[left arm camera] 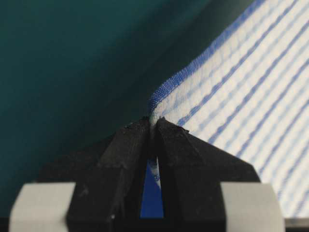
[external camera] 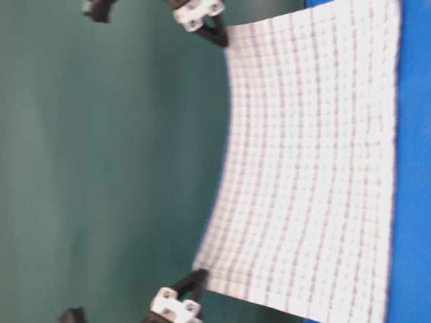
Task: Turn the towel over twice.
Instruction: 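Lift the towel by its far corners up and away with both grippers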
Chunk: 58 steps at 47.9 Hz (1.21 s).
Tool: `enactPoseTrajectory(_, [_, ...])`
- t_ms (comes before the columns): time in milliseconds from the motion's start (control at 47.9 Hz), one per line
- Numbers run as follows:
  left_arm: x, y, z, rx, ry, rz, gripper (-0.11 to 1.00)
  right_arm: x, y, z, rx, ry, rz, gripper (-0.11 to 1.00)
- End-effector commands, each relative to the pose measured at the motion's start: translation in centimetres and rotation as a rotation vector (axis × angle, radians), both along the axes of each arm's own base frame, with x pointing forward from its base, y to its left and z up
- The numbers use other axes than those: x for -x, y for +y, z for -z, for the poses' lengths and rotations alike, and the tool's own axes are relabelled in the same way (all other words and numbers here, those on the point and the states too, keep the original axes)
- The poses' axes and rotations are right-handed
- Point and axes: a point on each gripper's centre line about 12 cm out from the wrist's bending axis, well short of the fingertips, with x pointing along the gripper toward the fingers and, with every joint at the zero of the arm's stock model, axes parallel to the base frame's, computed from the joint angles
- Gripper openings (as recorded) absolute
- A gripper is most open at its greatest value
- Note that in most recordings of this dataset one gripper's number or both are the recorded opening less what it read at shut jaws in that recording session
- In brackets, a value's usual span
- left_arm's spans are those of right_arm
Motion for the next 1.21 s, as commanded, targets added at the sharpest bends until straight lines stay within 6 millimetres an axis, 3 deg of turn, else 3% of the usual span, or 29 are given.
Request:
enactPoseTrajectory(0, [-0.1,0.3,-3.2,-0.061,-0.075,-0.008,0.03,-0.2,-0.5,-3.4,0.067,-0.041,-0.001,0.05])
enactPoseTrajectory(230, [0.1,0.2,-5.9,-0.122,-0.144,-0.008,0.03,0.0,-0.4,-7.6,0.134,-0.065,-0.014,0.05])
enactPoseTrajectory(417, [0.5,-0.6,-7.6,-0.156,-0.187,0.002,0.03,0.6,0.3,-9.6,0.158,-0.085,-0.017,0.05])
enactPoseTrajectory(626, [0.8,-2.9,-8.6,-0.174,-0.216,0.050,0.03,0.9,2.4,-11.2,0.181,-0.115,-0.053,0.05])
enactPoseTrajectory(981, [1.5,-8.6,-7.0,-0.086,-0.152,0.189,0.03,0.5,9.6,-10.9,0.094,-0.114,-0.238,0.05])
enactPoseTrajectory(1189, [1.0,-13.2,-4.8,0.008,-0.039,0.344,0.03,0.3,13.7,-8.4,-0.016,-0.089,-0.344,0.05])
